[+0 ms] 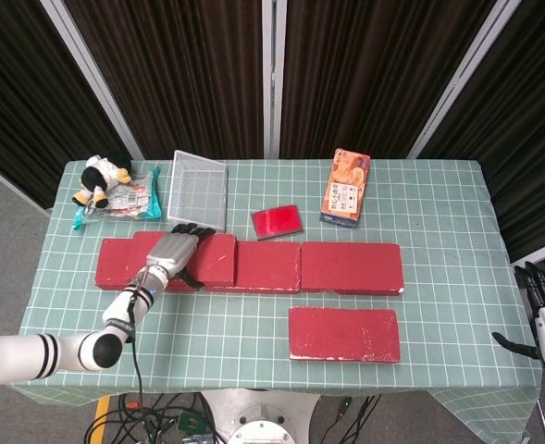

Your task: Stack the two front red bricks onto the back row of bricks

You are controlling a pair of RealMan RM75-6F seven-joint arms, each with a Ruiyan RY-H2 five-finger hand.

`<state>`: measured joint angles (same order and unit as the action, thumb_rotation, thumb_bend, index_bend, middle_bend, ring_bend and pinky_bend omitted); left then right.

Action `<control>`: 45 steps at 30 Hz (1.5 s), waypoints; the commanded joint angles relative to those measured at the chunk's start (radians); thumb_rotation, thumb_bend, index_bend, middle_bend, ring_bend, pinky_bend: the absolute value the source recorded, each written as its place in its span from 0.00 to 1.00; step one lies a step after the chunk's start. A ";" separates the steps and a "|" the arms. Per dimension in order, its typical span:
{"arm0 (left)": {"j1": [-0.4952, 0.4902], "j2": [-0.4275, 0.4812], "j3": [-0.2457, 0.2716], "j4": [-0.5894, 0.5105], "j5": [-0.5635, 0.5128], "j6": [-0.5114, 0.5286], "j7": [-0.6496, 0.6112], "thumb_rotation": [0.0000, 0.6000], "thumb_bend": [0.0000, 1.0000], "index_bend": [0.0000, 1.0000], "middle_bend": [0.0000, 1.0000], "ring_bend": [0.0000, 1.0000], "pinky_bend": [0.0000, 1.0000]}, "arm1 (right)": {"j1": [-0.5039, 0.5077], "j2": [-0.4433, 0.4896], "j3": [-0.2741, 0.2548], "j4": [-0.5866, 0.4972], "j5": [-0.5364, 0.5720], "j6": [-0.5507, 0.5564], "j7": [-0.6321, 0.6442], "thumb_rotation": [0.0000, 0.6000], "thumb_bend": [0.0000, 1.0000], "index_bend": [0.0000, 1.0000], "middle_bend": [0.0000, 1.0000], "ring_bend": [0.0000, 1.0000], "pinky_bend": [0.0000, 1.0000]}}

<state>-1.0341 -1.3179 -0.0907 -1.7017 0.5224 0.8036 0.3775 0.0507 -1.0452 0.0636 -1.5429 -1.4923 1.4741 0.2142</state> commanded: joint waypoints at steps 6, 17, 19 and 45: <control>0.005 0.003 -0.005 -0.009 0.008 0.002 -0.019 1.00 0.11 0.09 0.00 0.00 0.00 | 0.000 -0.002 0.001 0.001 0.000 0.001 0.000 1.00 0.00 0.00 0.00 0.00 0.00; 0.006 0.009 0.000 -0.018 0.016 0.014 -0.019 1.00 0.09 0.07 0.00 0.00 0.00 | -0.001 -0.004 0.001 0.002 -0.002 0.004 -0.002 1.00 0.00 0.00 0.00 0.00 0.00; 0.008 0.008 -0.001 -0.019 0.020 0.018 -0.020 1.00 0.09 0.07 0.00 0.00 0.00 | -0.001 -0.005 0.001 0.002 -0.001 0.004 -0.003 1.00 0.00 0.00 0.00 0.00 0.00; 0.017 0.096 -0.006 -0.131 0.036 0.061 -0.012 1.00 0.06 0.03 0.00 0.00 0.00 | -0.005 0.007 0.003 -0.017 -0.011 0.018 -0.009 1.00 0.00 0.00 0.00 0.00 0.00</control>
<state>-1.0241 -1.2495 -0.0943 -1.8023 0.5486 0.8461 0.3634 0.0457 -1.0406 0.0668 -1.5567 -1.5006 1.4906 0.2082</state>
